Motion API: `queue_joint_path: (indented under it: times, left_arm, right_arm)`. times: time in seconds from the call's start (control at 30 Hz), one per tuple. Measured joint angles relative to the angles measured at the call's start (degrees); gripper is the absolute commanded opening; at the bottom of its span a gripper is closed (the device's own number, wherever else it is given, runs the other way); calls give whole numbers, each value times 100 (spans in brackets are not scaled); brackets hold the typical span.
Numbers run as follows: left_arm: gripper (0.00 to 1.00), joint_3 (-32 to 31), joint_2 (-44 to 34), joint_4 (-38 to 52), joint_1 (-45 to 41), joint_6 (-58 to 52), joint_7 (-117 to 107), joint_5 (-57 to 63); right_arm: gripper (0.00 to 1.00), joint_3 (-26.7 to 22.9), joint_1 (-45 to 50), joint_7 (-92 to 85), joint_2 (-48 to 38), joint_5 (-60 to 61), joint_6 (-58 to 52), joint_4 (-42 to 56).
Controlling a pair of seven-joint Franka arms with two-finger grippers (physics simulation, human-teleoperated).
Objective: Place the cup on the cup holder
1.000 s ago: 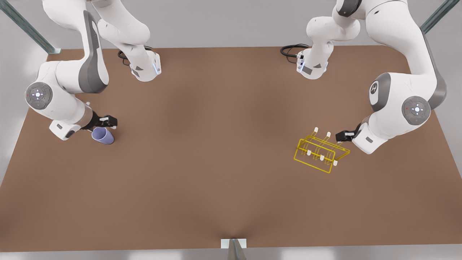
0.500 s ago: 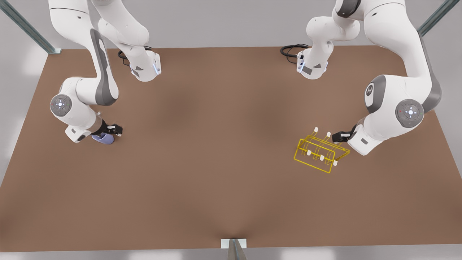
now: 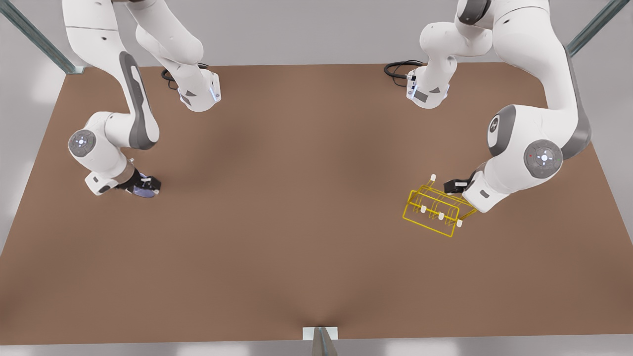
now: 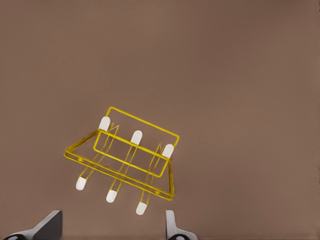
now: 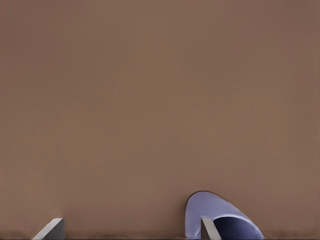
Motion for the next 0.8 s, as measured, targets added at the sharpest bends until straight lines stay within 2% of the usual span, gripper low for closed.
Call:
queue_joint_path:
  times: [0.3, 0.8]
  left_arm:
    - [100, 1, 3, 2, 4, 2, -25, 2]
    - [100, 1, -1, 2, -2, 3, -51, 6]
  right_arm:
    - [100, 39, -279, -127, -335, -2, 198, -561]
    - [100, 5, -273, -360, -1, -11, 601, -658]
